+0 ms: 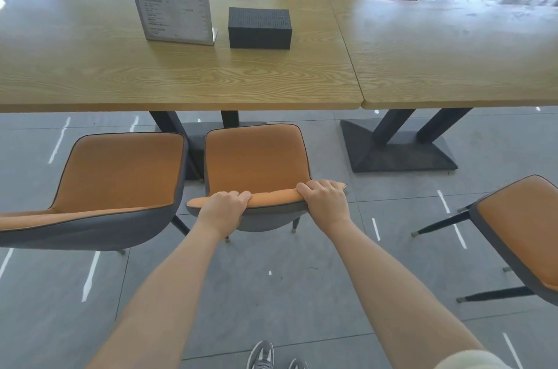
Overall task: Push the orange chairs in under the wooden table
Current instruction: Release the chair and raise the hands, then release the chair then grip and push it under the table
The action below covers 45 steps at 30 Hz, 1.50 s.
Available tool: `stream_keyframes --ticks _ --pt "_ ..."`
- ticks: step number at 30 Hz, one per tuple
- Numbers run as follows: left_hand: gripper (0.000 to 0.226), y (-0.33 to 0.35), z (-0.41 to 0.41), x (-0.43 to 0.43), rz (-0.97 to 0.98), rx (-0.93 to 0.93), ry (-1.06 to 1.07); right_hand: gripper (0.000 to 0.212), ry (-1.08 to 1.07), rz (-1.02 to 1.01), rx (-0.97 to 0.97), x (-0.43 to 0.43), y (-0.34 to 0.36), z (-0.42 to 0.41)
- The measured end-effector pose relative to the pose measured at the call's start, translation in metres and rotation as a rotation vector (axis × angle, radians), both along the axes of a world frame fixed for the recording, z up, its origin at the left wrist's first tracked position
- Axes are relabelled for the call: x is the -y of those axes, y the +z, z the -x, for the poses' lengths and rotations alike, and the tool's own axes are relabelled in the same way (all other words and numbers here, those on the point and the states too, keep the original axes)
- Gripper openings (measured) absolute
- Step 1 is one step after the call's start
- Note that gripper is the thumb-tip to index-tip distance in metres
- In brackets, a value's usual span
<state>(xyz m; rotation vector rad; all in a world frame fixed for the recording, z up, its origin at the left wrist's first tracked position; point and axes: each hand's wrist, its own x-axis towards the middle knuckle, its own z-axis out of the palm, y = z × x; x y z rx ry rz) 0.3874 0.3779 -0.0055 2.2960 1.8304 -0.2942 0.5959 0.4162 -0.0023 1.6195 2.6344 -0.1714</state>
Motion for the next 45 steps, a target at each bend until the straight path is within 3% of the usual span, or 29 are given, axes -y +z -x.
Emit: stream_keyframes --ticks 5,8,12,19,29,38,45 --pt "0.027 0.002 0.01 0.006 0.014 -0.004 -0.004 0.025 0.003 -0.052 -0.016 0.012 -0.003 0.006" --pt "0.03 0.004 0.013 0.008 0.005 0.039 -0.004 0.037 0.021 0.032 0.041 0.012 -0.002 0.005" --pt "0.075 0.007 0.009 0.007 0.069 0.046 0.037 0.079 0.001 0.21 -0.047 0.015 0.008 -0.003" --pt "0.069 0.026 -0.06 -0.005 -0.111 0.107 -0.049 0.072 -0.312 0.234 -0.097 0.037 0.032 -0.073" --pt "0.067 0.063 -0.289 -0.018 -0.163 0.146 -0.369 0.069 -0.69 0.053 -0.159 0.094 0.062 -0.3" --pt "0.066 0.065 -0.539 0.005 -0.235 0.219 -0.415 0.071 -0.803 -0.043 -0.079 0.152 0.088 -0.538" --pt "0.066 0.071 -0.687 0.0 -0.246 0.184 -0.525 0.076 -0.902 -0.046 -0.121 0.161 0.094 -0.665"
